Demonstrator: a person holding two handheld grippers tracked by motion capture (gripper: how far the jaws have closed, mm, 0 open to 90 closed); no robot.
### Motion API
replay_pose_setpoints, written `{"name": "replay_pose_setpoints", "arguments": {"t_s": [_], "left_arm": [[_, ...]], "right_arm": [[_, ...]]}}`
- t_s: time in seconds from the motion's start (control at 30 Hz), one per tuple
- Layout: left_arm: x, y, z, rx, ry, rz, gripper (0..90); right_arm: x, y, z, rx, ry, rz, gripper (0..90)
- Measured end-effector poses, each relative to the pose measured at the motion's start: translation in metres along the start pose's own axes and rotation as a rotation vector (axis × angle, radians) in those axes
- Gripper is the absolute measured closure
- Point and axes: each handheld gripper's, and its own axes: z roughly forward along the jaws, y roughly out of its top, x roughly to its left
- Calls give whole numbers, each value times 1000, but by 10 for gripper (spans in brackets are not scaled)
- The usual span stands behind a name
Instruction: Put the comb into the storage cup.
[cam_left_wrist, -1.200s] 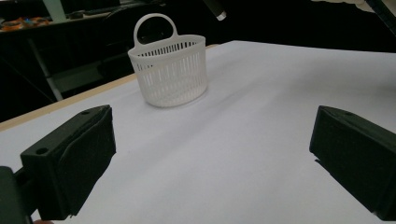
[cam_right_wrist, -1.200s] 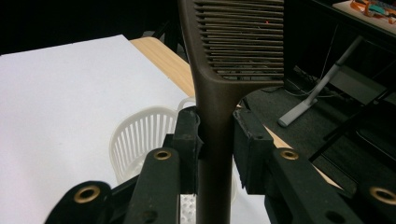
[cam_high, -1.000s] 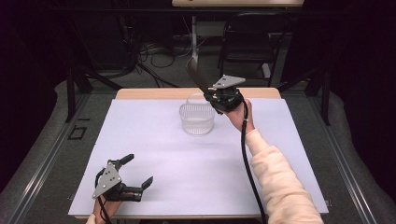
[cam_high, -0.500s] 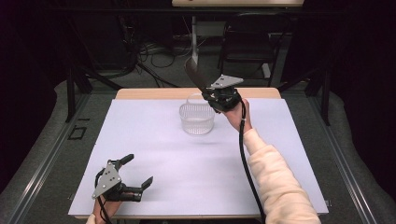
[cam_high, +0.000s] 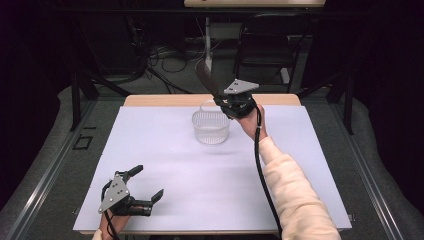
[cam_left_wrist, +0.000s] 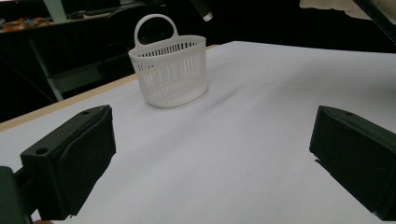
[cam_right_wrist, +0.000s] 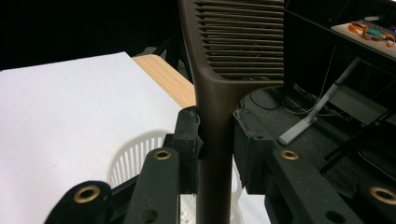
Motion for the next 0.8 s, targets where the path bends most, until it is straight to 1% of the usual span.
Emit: {"name": "replay_pose_setpoints", "arguments": {"t_s": [0.27, 0.6, 0.8], "left_arm": [[0, 0, 0, 1, 2, 2, 3], [0, 0, 0, 0, 1, 2, 3], [0, 0, -1, 0, 1, 3, 3]], "right_arm": [[2, 1, 4, -9, 3, -13, 726], [6, 1, 11, -3, 8, -27, 726], [9, 2, 15, -3, 13, -47, 726]]}}
